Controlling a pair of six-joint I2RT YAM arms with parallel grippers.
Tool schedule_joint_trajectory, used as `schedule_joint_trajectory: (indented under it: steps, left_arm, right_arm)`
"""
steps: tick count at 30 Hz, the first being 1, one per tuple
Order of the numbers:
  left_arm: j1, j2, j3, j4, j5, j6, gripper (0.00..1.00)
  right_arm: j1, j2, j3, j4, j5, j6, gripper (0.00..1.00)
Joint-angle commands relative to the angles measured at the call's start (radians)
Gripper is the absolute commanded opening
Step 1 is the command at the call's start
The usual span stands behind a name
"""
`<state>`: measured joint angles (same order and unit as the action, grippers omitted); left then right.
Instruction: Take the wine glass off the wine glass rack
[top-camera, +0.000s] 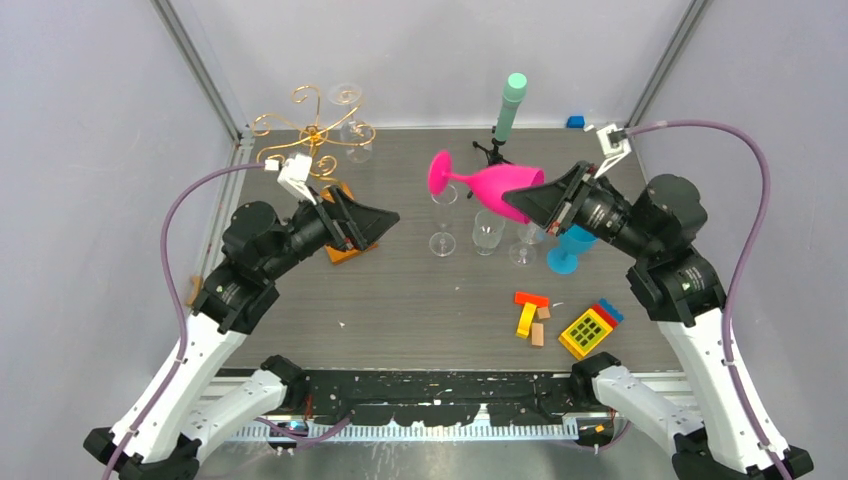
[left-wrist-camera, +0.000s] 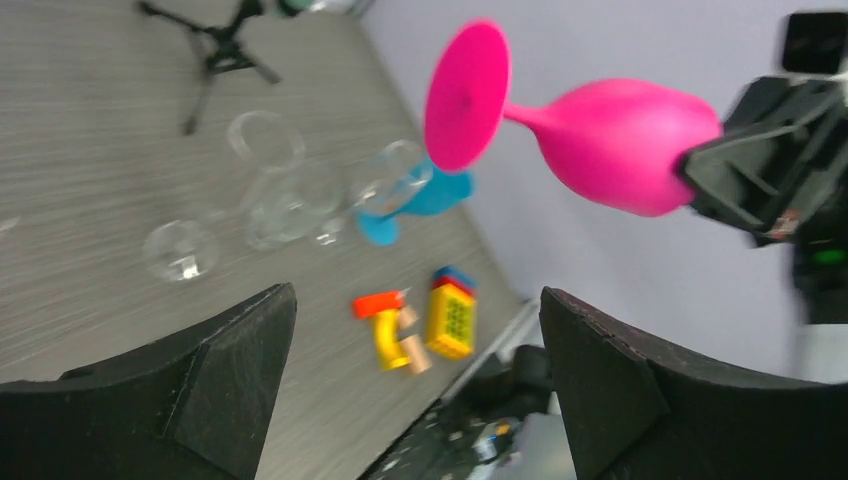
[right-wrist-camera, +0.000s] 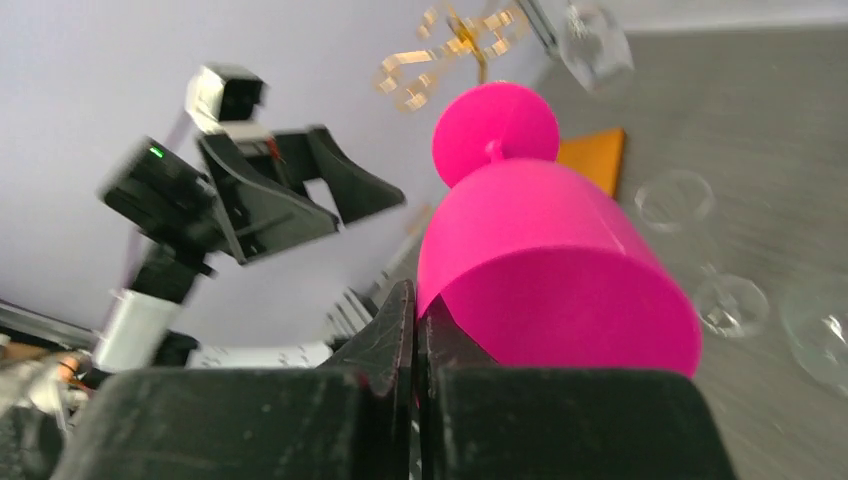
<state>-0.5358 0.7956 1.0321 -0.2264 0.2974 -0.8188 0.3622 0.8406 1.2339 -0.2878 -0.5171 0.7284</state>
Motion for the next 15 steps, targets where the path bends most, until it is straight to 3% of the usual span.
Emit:
schedule_joint_trajectory:
  steps: [1, 8, 15]
  left_arm:
    - [-0.003, -0.016, 0.063, -0.258, -0.141, 0.292, 0.94]
    - [-0.004, -0.008, 0.059, -0.299, -0.231, 0.362, 0.94]
    - [-0.003, 0.024, 0.054, -0.298, -0.228, 0.377, 0.95]
  right_arm:
    - [-0.002, 0.044, 0.081, -0.494, -0.050, -0.326, 0.00]
    - [0.005, 0.107, 0.118, -0.771, 0.068, -0.493, 0.01]
    - [0.081, 0.201, 0.139, -0.912, 0.267, -0.503, 0.00]
